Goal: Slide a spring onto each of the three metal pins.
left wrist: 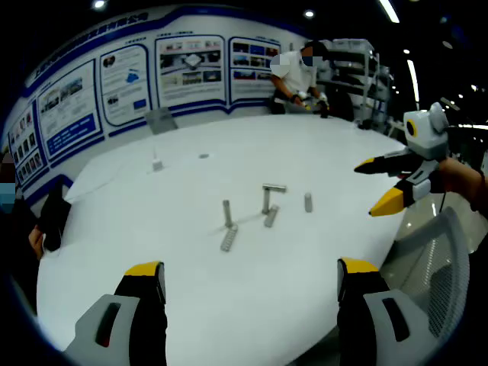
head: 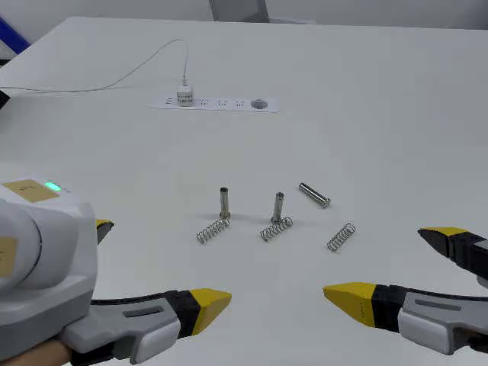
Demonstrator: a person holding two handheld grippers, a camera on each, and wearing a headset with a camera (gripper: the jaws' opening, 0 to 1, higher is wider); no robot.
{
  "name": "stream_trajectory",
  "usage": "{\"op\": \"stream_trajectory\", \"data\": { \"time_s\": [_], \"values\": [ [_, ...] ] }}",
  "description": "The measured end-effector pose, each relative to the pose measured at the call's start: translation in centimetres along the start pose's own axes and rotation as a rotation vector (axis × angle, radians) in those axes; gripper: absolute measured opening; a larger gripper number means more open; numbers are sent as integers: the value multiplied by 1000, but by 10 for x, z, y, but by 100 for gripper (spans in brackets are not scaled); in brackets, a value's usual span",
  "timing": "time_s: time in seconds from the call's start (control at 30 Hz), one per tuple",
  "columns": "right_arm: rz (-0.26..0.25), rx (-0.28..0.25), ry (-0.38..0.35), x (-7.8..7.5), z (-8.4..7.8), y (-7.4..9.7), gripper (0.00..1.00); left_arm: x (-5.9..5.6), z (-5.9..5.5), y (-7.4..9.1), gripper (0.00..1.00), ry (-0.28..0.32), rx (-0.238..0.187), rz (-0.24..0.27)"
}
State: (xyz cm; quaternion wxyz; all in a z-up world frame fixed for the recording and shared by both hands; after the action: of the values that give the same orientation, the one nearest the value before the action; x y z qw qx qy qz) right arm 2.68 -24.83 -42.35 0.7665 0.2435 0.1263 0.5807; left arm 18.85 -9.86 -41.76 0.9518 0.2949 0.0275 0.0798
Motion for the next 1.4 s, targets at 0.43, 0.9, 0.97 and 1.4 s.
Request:
{"op": "stream_trajectory", "data": {
  "time_s": [0.43, 0.9, 0.97, 1.4],
  "values": [
    [15, 2, -9, 3, -2, 0, 90, -3, 0, -2, 94, -5, 7, -10],
    [13, -10, -17, 2, 0, 2, 87, -4, 2, -3, 93, -5, 5, -15],
    [12, -7, -16, 1, 0, 1, 86, -4, 2, -3, 93, -3, 3, -16],
    [4, -5, 2, -12, 12, -10, 79, -4, 3, -6, 92, 11, -2, -22]
  ]
}}
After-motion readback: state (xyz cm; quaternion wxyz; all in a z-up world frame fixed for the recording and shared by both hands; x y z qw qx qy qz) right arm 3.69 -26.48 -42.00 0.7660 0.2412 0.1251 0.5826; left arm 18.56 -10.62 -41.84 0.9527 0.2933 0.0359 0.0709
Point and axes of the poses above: the centre of the closed fingertips' face, and the gripper's own axes: y roughly backward along the fingers, x roughly to its left, z roughly out of its top, the point moved 2 cm from there along y, roughly backward along the fingers
